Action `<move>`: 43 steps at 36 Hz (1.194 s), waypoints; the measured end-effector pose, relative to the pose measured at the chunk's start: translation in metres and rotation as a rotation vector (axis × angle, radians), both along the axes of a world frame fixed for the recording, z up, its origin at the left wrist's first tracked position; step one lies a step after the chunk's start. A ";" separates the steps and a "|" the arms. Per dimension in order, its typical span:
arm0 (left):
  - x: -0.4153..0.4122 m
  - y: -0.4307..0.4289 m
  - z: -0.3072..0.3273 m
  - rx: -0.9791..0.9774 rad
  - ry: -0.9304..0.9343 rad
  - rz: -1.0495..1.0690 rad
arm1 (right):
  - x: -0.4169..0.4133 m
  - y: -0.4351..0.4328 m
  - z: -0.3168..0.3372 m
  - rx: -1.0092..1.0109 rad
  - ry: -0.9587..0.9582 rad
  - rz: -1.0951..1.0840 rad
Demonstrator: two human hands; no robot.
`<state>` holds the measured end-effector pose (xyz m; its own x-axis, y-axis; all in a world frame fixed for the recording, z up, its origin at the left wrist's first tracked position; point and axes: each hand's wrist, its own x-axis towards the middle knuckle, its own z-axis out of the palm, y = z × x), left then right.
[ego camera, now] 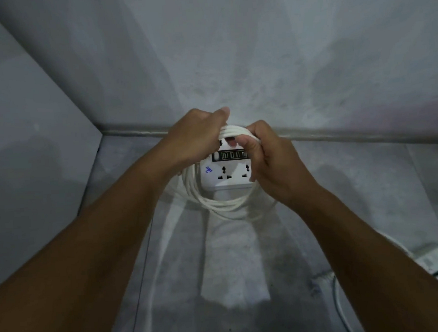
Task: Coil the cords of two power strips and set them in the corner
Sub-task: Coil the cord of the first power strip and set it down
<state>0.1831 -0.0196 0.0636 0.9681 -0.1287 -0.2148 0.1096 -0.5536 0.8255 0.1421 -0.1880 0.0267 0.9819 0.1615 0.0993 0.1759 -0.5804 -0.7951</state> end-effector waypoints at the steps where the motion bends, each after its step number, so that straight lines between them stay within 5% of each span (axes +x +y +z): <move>1: 0.001 -0.001 -0.004 0.020 -0.038 -0.011 | -0.001 0.000 -0.003 0.012 0.020 -0.028; 17: -0.024 0.023 -0.068 0.170 -0.201 -0.125 | -0.006 0.009 -0.032 0.187 0.194 -0.212; 21: -0.027 0.025 -0.073 0.104 -0.247 0.011 | -0.003 0.007 -0.030 0.326 0.233 -0.229; 31: -0.041 0.025 -0.097 -0.282 -0.003 0.525 | -0.026 0.026 -0.042 0.491 0.256 -0.295; 37: -0.049 0.017 -0.109 -0.368 0.064 0.630 | -0.030 0.033 -0.054 0.460 0.189 -0.438; 43: -0.051 0.009 -0.112 -0.481 0.143 0.683 | -0.033 0.030 -0.066 0.104 0.092 -0.503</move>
<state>0.1321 -0.0107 -0.0482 0.8341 0.3663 -0.4125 0.4135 0.0798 0.9070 0.1086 -0.1583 -0.0394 0.9409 -0.3388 -0.0009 -0.1781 -0.4925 -0.8519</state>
